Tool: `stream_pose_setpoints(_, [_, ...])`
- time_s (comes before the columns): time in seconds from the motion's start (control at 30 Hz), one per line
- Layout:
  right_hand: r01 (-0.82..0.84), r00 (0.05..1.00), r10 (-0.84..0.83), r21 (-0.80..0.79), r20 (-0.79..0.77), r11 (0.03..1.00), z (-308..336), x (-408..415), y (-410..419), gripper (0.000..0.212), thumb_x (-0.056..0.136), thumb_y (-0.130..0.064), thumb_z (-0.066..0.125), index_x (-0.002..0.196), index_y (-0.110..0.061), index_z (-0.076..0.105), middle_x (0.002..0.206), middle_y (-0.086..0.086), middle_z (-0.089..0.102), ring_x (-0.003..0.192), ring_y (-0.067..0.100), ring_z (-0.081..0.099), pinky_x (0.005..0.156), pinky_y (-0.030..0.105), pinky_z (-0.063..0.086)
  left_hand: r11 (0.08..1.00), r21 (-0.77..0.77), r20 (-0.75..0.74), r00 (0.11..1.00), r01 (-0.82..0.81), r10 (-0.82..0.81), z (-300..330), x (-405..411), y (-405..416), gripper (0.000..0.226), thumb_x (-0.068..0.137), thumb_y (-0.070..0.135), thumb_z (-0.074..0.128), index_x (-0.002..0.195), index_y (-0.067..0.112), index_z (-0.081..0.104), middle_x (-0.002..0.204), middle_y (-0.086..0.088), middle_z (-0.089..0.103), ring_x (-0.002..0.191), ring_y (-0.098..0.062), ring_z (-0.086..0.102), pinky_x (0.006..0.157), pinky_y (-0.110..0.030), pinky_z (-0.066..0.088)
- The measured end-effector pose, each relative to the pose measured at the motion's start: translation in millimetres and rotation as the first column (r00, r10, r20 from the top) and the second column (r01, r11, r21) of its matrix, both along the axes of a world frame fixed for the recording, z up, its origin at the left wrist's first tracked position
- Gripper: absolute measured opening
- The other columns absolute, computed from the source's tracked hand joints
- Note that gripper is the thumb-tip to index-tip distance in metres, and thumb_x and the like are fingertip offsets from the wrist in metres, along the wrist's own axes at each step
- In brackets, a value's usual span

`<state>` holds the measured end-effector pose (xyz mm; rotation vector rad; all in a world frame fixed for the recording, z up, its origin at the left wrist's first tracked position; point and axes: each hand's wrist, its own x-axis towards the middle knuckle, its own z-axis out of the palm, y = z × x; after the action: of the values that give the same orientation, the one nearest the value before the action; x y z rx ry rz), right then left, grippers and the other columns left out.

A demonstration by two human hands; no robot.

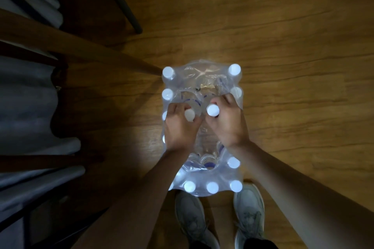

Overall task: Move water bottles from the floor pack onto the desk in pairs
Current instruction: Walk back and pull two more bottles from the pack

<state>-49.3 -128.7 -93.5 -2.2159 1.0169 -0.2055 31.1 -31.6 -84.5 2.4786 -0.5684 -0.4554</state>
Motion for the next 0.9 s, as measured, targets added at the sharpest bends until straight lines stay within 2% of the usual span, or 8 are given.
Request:
stream_pose_setpoints(0.07, [0.01,0.999,-0.01,0.016,0.03,1.0,10,-5,1,0.028,0.065,-0.012,0.072,0.092,-0.009,0.067,0.097,0.011,0.061,0.074,0.031,0.065,0.064,0.032,0.052,1.0,0.018,0.031,0.999,0.018,-0.018,11,2,3,0.019,0.068,0.021,0.074,0.083,0.011,0.069,0.089,-0.008,0.066,0.074,-0.022,0.062,0.06,-0.022,0.039])
stream_pose_setpoints(0.17, [-0.009,0.998,0.008,0.012,0.056,1.0,31,-13,5,0.028,0.066,-0.016,0.077,0.092,-0.011,0.069,0.094,0.009,0.062,0.07,0.026,0.065,0.06,0.031,0.053,0.997,0.037,0.014,0.998,0.061,-0.062,33,1,10,0.018,0.069,0.023,0.076,0.081,0.014,0.068,0.086,-0.005,0.065,0.072,-0.02,0.061,0.057,-0.026,0.044])
stream_pose_setpoints(0.33, [-0.056,0.996,0.055,0.015,0.07,0.998,85,-28,12,0.028,0.067,-0.018,0.079,0.091,-0.012,0.068,0.092,0.005,0.062,0.069,0.023,0.065,0.058,0.028,0.052,0.994,0.047,0.001,0.995,0.099,-0.099,88,-10,28,0.021,0.068,0.018,0.077,0.087,0.013,0.069,0.091,-0.005,0.066,0.075,-0.016,0.06,0.061,-0.017,0.039])
stream_pose_setpoints(0.4, [-0.058,0.995,0.056,0.025,0.084,0.998,113,-33,14,0.029,0.066,-0.019,0.079,0.092,-0.014,0.068,0.092,0.003,0.062,0.069,0.021,0.065,0.058,0.031,0.053,0.994,0.04,-0.001,0.995,0.105,-0.105,117,-16,32,0.024,0.067,0.017,0.077,0.089,0.013,0.069,0.092,-0.005,0.066,0.074,-0.016,0.06,0.061,-0.02,0.043])
stream_pose_setpoints(0.5, [-0.06,0.994,0.057,0.031,0.096,0.998,160,-42,17,0.029,0.065,-0.021,0.08,0.09,-0.017,0.066,0.09,-0.001,0.061,0.069,0.018,0.064,0.058,0.032,0.054,0.996,0.023,-0.01,0.996,0.091,-0.091,169,-24,36,0.027,0.066,0.015,0.08,0.09,0.013,0.069,0.091,-0.004,0.065,0.073,-0.019,0.061,0.062,-0.028,0.052])
stream_pose_setpoints(0.63, [-0.078,0.995,0.076,0.019,0.063,0.997,231,-58,23,0.028,0.065,-0.02,0.081,0.088,-0.018,0.066,0.089,-0.004,0.06,0.071,0.012,0.062,0.06,0.02,0.048,0.996,0.011,-0.015,0.996,0.088,-0.088,244,-36,45,0.027,0.063,0.013,0.081,0.087,0.014,0.068,0.088,-0.002,0.065,0.072,-0.018,0.062,0.062,-0.031,0.056])
stream_pose_setpoints(0.7, [-0.086,0.995,0.085,0.023,0.056,0.996,272,-64,26,0.028,0.064,-0.02,0.081,0.087,-0.018,0.066,0.088,-0.004,0.06,0.07,0.013,0.062,0.058,0.022,0.049,0.997,0.012,-0.037,0.997,0.074,-0.073,284,-42,49,0.028,0.065,0.015,0.082,0.09,0.015,0.069,0.093,0.0,0.065,0.076,-0.016,0.063,0.066,-0.034,0.058])
stream_pose_setpoints(0.9, [-0.132,0.991,0.132,-0.006,0.033,0.991,410,-90,41,0.029,0.063,-0.023,0.084,0.086,-0.019,0.066,0.085,-0.006,0.06,0.069,0.009,0.058,0.059,0.018,0.046,0.999,-0.022,-0.079,0.996,0.038,-0.04,417,-68,66,0.031,0.068,0.016,0.082,0.097,0.015,0.07,0.097,0.001,0.063,0.08,-0.014,0.063,0.07,-0.031,0.059])
